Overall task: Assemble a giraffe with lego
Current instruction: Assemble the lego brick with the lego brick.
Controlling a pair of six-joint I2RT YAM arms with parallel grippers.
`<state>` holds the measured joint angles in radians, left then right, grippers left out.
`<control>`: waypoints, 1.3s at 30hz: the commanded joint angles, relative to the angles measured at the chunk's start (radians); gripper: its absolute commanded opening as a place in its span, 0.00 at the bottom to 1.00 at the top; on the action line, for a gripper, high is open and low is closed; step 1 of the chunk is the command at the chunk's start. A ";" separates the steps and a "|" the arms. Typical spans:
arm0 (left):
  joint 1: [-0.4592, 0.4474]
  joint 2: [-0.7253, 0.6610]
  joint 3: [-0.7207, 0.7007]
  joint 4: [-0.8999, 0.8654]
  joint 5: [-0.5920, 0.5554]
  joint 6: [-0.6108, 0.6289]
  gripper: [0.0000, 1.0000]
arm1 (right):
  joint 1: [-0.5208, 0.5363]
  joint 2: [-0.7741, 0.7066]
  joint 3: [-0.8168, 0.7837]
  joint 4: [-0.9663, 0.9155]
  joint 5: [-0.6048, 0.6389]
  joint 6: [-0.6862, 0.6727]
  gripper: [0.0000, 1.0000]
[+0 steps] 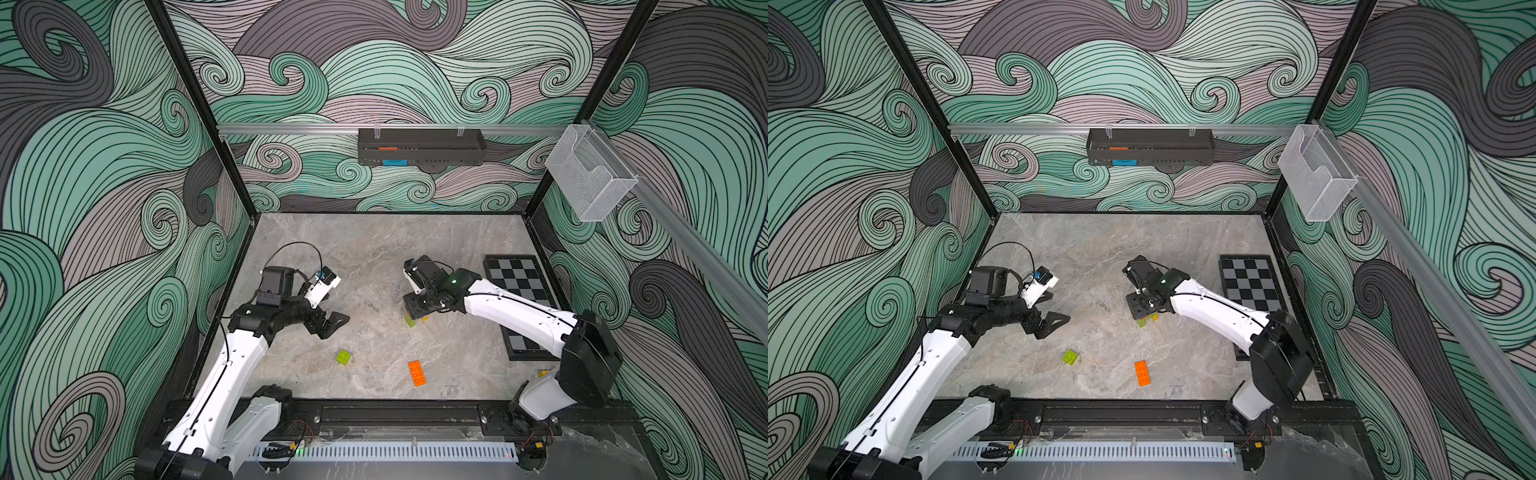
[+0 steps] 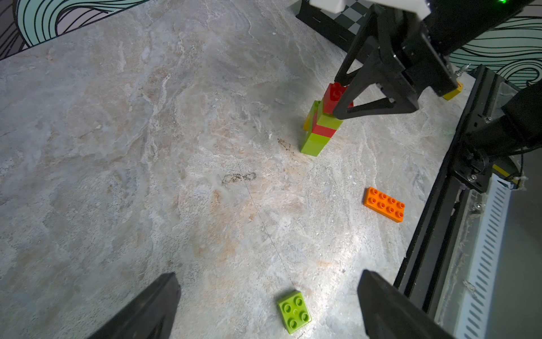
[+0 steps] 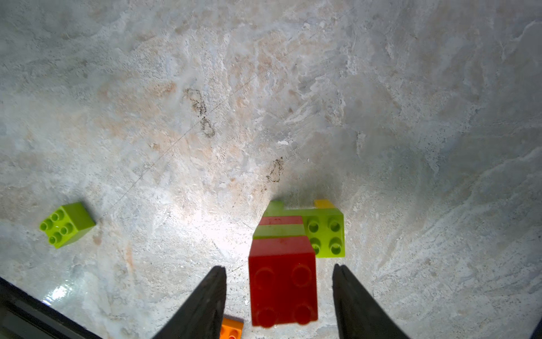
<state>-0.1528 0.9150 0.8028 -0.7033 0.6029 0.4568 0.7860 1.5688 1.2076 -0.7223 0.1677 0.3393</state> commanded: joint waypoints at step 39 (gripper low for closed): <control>0.001 0.001 -0.004 0.004 0.010 0.011 0.99 | -0.020 0.046 0.104 -0.113 -0.027 -0.036 0.51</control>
<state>-0.1528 0.9150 0.8024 -0.7033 0.6029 0.4568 0.7727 1.6398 1.2819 -0.8196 0.1432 0.3130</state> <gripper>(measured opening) 0.986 0.516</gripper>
